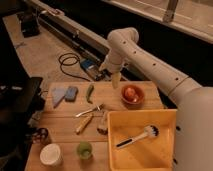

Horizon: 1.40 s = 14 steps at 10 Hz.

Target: Place pepper in plastic cup

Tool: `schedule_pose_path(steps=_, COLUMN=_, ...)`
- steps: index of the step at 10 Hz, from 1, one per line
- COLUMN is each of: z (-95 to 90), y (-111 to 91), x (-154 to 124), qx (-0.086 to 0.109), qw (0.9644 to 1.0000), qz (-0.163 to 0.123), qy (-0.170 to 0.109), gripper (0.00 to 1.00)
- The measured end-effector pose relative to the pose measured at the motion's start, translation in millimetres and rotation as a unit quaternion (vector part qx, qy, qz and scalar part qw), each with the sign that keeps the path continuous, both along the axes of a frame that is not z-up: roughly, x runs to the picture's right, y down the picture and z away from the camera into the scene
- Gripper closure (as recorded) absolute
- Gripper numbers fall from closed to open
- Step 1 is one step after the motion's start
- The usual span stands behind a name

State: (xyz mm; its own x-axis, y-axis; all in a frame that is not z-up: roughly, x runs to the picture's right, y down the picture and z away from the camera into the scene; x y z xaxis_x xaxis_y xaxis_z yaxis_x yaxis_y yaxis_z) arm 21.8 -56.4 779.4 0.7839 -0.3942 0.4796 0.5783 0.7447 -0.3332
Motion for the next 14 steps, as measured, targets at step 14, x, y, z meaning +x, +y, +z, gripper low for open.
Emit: schedule_pose_path(steps=14, z=156.4, y=41.6, x=-107.7, qx=-0.040, qw=0.9976, qz=-0.050, qy=-0.026, gripper=0.20)
